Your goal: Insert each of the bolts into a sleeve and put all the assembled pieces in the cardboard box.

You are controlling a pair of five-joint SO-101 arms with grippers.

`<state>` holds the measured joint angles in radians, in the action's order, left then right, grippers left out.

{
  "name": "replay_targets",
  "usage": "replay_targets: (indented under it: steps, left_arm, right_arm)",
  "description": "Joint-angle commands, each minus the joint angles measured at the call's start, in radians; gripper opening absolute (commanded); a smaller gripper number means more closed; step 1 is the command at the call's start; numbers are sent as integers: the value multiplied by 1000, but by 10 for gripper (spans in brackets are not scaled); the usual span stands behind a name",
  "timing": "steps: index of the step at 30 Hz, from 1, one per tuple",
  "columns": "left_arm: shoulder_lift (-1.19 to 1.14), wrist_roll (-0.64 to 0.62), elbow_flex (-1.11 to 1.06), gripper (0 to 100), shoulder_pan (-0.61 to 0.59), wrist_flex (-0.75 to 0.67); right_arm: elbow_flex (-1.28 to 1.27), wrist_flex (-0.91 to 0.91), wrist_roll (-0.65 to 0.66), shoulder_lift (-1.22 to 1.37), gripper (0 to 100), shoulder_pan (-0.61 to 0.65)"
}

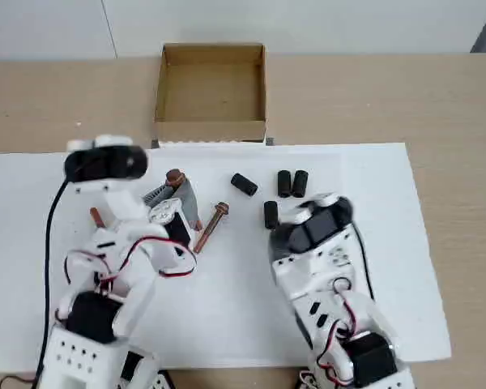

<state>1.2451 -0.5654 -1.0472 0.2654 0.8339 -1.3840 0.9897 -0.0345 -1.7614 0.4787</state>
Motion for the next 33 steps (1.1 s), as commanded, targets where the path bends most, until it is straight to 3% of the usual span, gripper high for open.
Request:
replay_targets:
  steps: [1, 6, 12, 33]
  left_arm:
    - [130, -15, -71, 5, 6, -103]
    - [275, -17, -153, 5, 77, -144]
    - [388, -120, -188, 5, 192, -143]
    - [402, -121, -222, 5, 203, -144]
  right_arm:
    - [-21, -31, -5, -44, 3, 68]
    - [-57, -53, -5, -51, 3, 145]
    - [-78, -133, 0, -51, 3, 202]
    - [5, -136, 57, -51, 3, 242]
